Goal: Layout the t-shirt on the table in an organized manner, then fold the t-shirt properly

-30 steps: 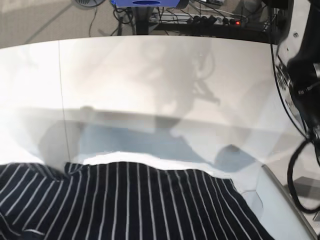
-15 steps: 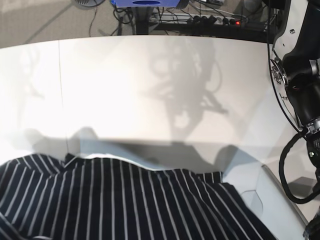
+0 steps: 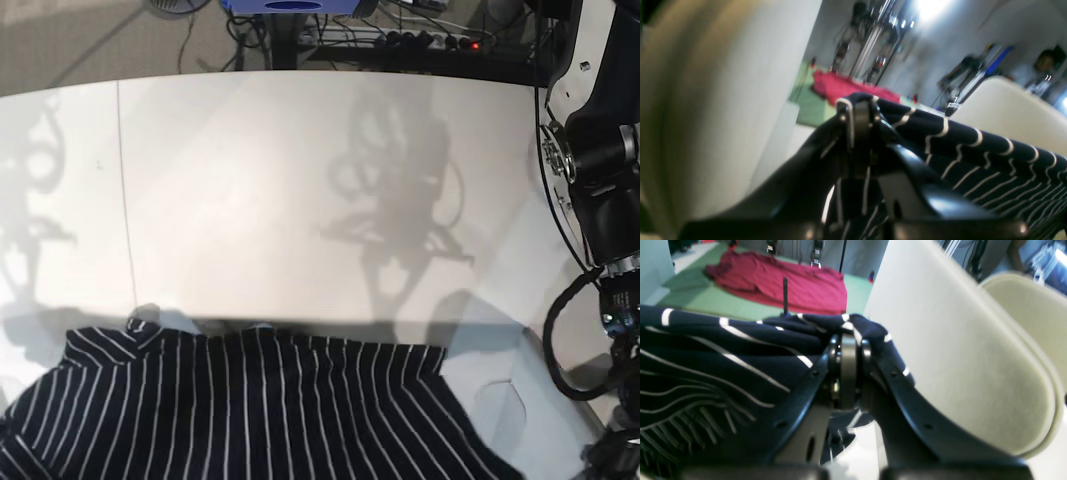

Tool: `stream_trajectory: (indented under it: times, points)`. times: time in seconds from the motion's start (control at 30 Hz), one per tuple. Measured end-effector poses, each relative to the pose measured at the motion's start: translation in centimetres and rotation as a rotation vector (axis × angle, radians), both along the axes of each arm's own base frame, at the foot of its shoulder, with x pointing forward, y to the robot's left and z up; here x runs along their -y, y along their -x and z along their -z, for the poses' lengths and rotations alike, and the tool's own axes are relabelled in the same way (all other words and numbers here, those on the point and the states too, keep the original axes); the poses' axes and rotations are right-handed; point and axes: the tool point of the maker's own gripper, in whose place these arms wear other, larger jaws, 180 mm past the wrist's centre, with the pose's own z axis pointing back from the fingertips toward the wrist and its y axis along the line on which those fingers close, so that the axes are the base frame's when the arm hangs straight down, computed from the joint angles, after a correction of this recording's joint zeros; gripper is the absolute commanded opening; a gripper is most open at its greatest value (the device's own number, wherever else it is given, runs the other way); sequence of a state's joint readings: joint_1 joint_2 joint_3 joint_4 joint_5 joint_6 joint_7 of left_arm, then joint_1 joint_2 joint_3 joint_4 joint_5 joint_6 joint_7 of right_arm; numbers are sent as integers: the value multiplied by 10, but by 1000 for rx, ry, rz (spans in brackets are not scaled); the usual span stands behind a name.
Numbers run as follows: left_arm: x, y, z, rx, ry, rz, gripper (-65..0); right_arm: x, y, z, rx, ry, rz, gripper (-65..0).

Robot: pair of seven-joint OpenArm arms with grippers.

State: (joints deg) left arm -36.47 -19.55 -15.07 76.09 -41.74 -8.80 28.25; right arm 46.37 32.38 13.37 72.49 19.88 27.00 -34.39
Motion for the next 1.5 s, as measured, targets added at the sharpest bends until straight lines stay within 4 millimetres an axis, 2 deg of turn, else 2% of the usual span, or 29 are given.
stream_trajectory:
  times: [0.1, 0.17, 0.27, 0.37, 0.47, 0.6, 0.67, 0.77, 0.87, 0.97, 1.1, 1.2, 1.27, 1.37, 1.43, 1.5]
  points:
    - [15, -10, 18, -31, -32, 26, -650, 11, -7, 25, -51, -45, 18, -650]
    - [21, -15, 31, -48, -35, 33, -650, 10, -17, 45, -82, -45, 12, -650]
    - [21, -22, 58, -113, -32, 21, -650, 6, -27, 80, -150, -67, -7, -650]
    - [19, -27, 80, -166, -36, 13, -650, 8, -29, 109, -201, -108, -4, -650]
    - [24, -29, 84, -174, -41, 23, -650, 11, -28, 115, -214, -113, 6, -650]
    - [23, -29, 72, -148, -56, 30, -650, 18, -24, 114, -237, -116, 21, -650]
    - [17, -25, 63, -128, -79, 25, -650, 19, -19, 116, -285, -100, 21, -650]
    - [20, -15, 54, -90, -105, 36, -650, 18, -7, 110, -298, -37, 27, -650]
    - [22, -5, 62, -127, -137, 57, -650, 14, 11, 112, -334, 27, 36, -650]
    - [19, 2, 78, -169, -146, 61, -650, 13, 28, 122, -345, 0, 45, -650]
    - [15, 2, 100, -224, -125, 48, -650, 5, 24, 135, -362, -35, 37, -650]
    - [12, 1, 114, -259, -113, 49, -650, 10, 23, 156, -416, -83, 45, -650]
    - [9, -3, 123, -291, -99, 42, -650, 11, 16, 168, -422, -138, 48, -650]
    - [10, -12, 124, -298, -67, 34, -650, 12, 4, 181, -411, -207, 51, -650]
    - [5, -17, 127, -312, -51, 31, -650, 15, -2, 189, -416, -202, 59, -650]
    - [-1, -23, 129, -338, -58, 10, -650, 8, -16, 193, -415, -159, 48, -650]
